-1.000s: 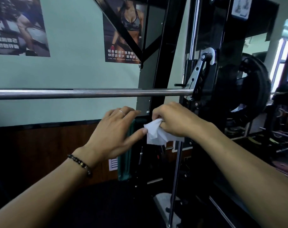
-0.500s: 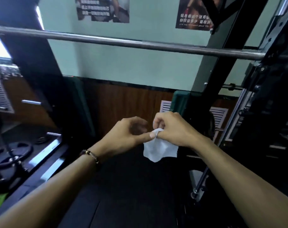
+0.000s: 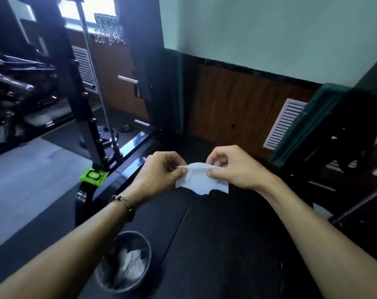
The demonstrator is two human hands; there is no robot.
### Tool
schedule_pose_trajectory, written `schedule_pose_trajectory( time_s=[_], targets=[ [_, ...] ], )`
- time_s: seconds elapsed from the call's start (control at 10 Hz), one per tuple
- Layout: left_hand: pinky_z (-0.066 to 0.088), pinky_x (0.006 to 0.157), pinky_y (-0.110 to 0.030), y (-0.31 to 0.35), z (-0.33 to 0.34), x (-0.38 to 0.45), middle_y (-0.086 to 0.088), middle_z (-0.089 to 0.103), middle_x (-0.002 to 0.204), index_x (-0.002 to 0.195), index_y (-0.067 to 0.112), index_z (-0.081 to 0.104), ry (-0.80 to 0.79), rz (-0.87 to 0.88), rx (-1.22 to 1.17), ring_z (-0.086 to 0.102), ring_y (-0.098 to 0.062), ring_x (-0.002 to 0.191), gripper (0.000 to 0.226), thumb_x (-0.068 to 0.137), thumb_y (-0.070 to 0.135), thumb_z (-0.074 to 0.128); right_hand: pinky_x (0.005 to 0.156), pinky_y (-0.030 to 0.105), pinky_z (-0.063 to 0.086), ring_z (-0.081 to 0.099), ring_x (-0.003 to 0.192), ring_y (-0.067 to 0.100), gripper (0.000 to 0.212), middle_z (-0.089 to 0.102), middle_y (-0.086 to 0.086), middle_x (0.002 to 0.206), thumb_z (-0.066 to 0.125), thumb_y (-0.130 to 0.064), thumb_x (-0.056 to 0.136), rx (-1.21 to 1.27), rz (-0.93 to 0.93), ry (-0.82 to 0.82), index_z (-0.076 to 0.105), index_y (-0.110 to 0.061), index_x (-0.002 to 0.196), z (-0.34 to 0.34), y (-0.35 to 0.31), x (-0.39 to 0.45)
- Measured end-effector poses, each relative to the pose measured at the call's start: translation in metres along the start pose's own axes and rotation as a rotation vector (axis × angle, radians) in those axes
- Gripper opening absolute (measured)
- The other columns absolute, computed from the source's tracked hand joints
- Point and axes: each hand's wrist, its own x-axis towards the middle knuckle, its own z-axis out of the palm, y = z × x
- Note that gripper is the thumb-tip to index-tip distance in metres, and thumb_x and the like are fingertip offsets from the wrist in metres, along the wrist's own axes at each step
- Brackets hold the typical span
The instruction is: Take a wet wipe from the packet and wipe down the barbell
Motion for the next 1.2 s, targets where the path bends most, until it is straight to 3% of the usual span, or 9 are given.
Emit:
schedule_pose_trajectory(
  time_s=[0.1, 0.2, 0.3, 0.7, 0.8, 0.9, 1.0, 1.1, 1.2],
  targets=[
    [0.046, 0.057, -0.026, -0.076, -0.034, -0.033, 0.008, 0.067, 0.062, 0.068, 0.025, 0.065, -0.015, -0.09, 0.05, 0.059, -0.006, 0.057, 0.013, 0.079, 0.02, 0.069, 0.048, 0.02, 0.043, 0.055, 0.05, 0.001, 0.014, 0.063, -0.005, 0.059, 0.063, -0.008, 0.072, 0.057, 0.058, -0.046, 0.066, -0.022, 0.074, 0.091, -0.014, 0.021],
    [0.045, 0.056, -0.026, -0.146, -0.047, -0.059, 0.008, 0.065, 0.06, 0.064, 0.027, 0.062, -0.042, -0.199, 0.087, 0.057, -0.006, 0.056, 0.017, 0.077, 0.02, 0.07, 0.046, 0.018, 0.042, 0.052, 0.051, 0.001, 0.018, 0.062, -0.005, 0.062, 0.058, -0.005, 0.073, 0.102, 0.136, -0.073, 0.065, -0.022, 0.073, 0.175, -0.011, 0.038],
    [0.052, 0.058, -0.032, -0.214, -0.038, -0.082, 0.005, 0.067, 0.06, 0.064, 0.024, 0.063, -0.052, -0.318, 0.081, 0.059, -0.01, 0.056, 0.014, 0.075, 0.018, 0.068, 0.046, 0.025, 0.046, 0.056, 0.057, 0.01, 0.015, 0.065, 0.001, 0.068, 0.056, -0.01, 0.072, 0.151, 0.215, -0.079, 0.065, -0.022, 0.074, 0.255, 0.009, 0.054],
    [0.055, 0.065, -0.038, -0.503, 0.075, -0.152, 0.005, 0.069, 0.065, 0.069, 0.02, 0.064, 0.021, -0.704, 0.104, 0.064, -0.015, 0.066, 0.009, 0.078, 0.022, 0.063, 0.062, 0.035, 0.053, 0.061, 0.078, 0.017, 0.018, 0.065, -0.004, 0.081, 0.056, -0.012, 0.075, 0.12, 0.347, -0.229, 0.062, -0.029, 0.073, 0.542, 0.18, 0.135],
    [0.056, 0.065, -0.041, -0.549, 0.103, -0.161, 0.006, 0.07, 0.066, 0.071, 0.022, 0.064, -0.012, -0.76, 0.109, 0.065, -0.015, 0.066, 0.009, 0.079, 0.022, 0.062, 0.063, 0.034, 0.053, 0.061, 0.081, 0.018, 0.019, 0.066, 0.0, 0.086, 0.055, -0.01, 0.075, 0.107, 0.375, -0.272, 0.065, -0.027, 0.078, 0.589, 0.215, 0.149],
    [0.056, 0.073, -0.042, -0.582, 0.122, -0.169, 0.004, 0.073, 0.085, 0.087, 0.023, 0.066, -0.043, -0.784, 0.138, 0.066, -0.018, 0.079, 0.009, 0.081, 0.026, 0.061, 0.076, 0.038, 0.055, 0.062, 0.09, 0.02, 0.024, 0.066, 0.003, 0.1, 0.058, -0.013, 0.076, 0.079, 0.372, -0.343, 0.066, -0.027, 0.096, 0.621, 0.243, 0.155],
    [0.054, 0.084, -0.041, -0.594, 0.127, -0.18, 0.0, 0.072, 0.103, 0.103, 0.021, 0.065, -0.082, -0.82, 0.15, 0.065, -0.02, 0.093, 0.024, 0.083, 0.035, 0.062, 0.093, 0.039, 0.05, 0.059, 0.105, 0.018, 0.035, 0.064, 0.001, 0.114, 0.066, -0.02, 0.08, 0.049, 0.359, -0.405, 0.061, -0.023, 0.115, 0.628, 0.255, 0.152],
    [0.052, 0.089, -0.037, -0.579, 0.111, -0.193, -0.001, 0.068, 0.116, 0.115, 0.02, 0.062, -0.084, -0.761, 0.196, 0.061, -0.016, 0.101, 0.03, 0.087, 0.033, 0.062, 0.089, 0.036, 0.051, 0.061, 0.096, 0.013, 0.03, 0.065, -0.002, 0.105, 0.068, -0.026, 0.083, 0.055, 0.335, -0.403, 0.062, -0.023, 0.113, 0.602, 0.247, 0.143],
    [0.052, 0.092, -0.037, -0.554, 0.077, -0.198, -0.001, 0.065, 0.12, 0.119, 0.021, 0.06, 0.025, -0.68, 0.182, 0.059, -0.012, 0.105, 0.034, 0.087, 0.032, 0.063, 0.081, 0.029, 0.055, 0.064, 0.083, 0.003, 0.021, 0.067, -0.009, 0.092, 0.068, -0.027, 0.083, 0.102, 0.3, -0.329, 0.066, -0.024, 0.104, 0.556, 0.231, 0.132]
  ],
)
